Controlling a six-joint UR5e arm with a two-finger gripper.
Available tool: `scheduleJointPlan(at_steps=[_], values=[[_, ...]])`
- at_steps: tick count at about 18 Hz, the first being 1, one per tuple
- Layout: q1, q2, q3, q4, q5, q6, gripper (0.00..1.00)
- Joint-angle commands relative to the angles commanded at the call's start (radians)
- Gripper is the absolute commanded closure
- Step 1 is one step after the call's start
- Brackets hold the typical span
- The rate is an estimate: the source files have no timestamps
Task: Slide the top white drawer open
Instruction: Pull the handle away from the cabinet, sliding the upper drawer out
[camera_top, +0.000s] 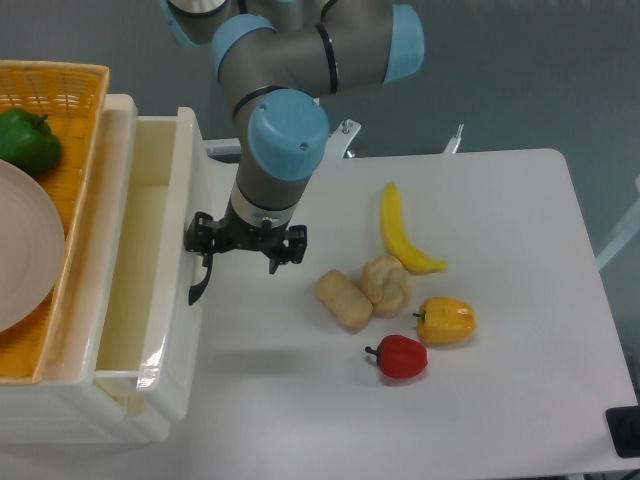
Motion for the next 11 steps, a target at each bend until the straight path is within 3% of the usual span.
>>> scheduleJointPlan(at_steps=[11], values=[[0.046, -0.002, 0.0, -0.005, 0.0, 0.014, 0.0]])
